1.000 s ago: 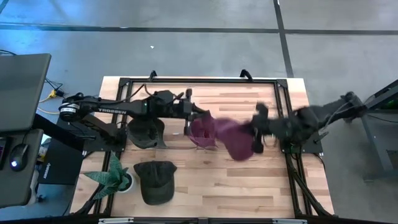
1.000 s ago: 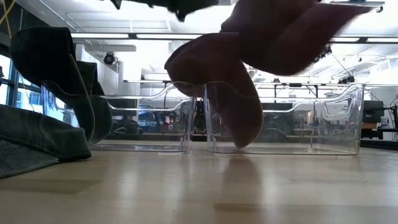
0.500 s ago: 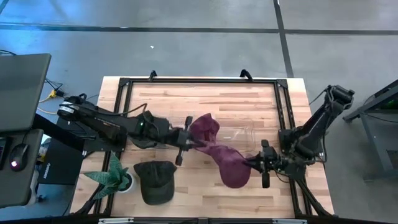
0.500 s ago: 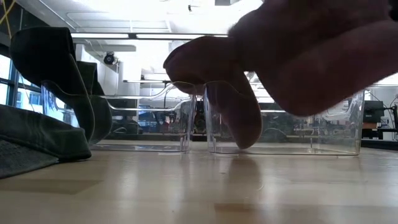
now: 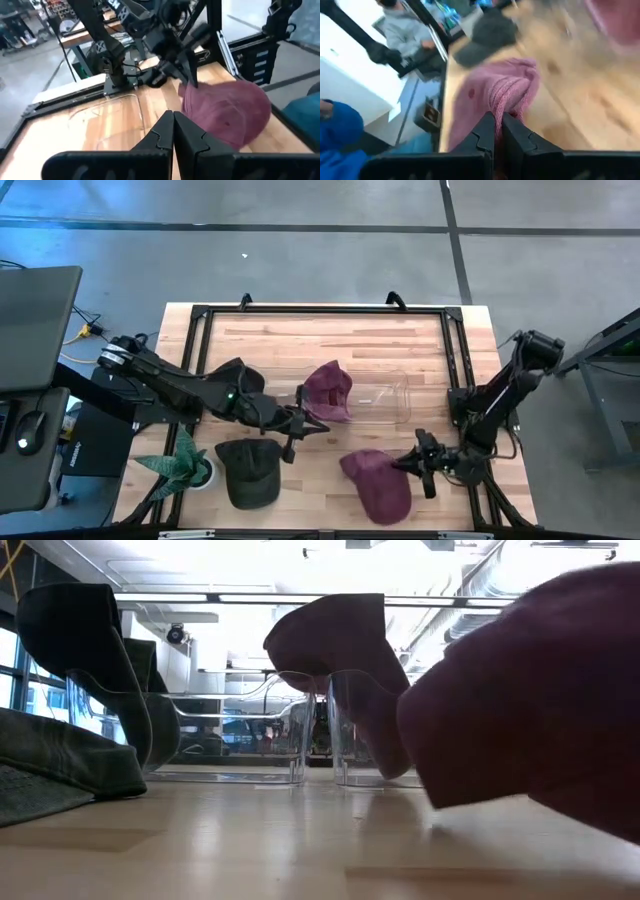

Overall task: Pick & Place hat
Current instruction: Put the red cap into the right transparent bin

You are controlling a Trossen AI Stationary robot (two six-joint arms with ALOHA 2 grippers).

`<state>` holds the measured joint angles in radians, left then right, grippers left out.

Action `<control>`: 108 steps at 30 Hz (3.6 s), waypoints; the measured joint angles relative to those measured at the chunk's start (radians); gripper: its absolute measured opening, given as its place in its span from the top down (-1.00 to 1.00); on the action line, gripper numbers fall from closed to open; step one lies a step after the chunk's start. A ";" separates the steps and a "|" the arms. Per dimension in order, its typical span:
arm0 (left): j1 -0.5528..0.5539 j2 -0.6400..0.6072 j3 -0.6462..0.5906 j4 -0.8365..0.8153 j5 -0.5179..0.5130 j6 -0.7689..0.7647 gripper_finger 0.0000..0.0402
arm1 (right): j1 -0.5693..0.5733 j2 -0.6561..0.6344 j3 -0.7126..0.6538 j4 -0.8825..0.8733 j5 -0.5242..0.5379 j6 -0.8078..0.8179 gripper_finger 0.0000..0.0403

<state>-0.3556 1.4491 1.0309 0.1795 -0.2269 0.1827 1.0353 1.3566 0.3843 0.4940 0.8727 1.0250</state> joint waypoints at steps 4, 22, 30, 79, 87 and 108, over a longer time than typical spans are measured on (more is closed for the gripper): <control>0.001 0.011 -0.001 -0.008 -0.001 -0.041 1.00 | -0.006 0.105 0.000 -0.002 -0.079 0.115 0.92; 0.002 0.009 -0.001 -0.008 0.106 -0.102 1.00 | -0.344 -0.066 0.000 -0.015 -0.844 0.026 -0.22; 0.002 0.009 -0.001 -0.015 0.105 -0.103 1.00 | -0.503 -0.085 -0.001 -0.209 -0.855 -0.020 -0.24; 0.002 0.009 0.000 -0.077 0.105 -0.136 1.00 | -0.653 -0.012 0.368 -1.398 -0.463 -0.280 0.96; 0.002 0.009 0.000 -0.077 0.104 -0.136 1.00 | -0.515 -0.012 0.431 -1.351 -0.554 -0.256 0.97; 0.002 0.009 0.000 -0.075 0.102 -0.136 1.00 | -0.405 0.109 0.122 -0.196 -0.749 -0.091 -0.05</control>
<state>-0.3535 1.4586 1.0309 0.1047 -0.1253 0.0467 0.6308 1.4658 0.5065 0.2977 0.1236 0.9340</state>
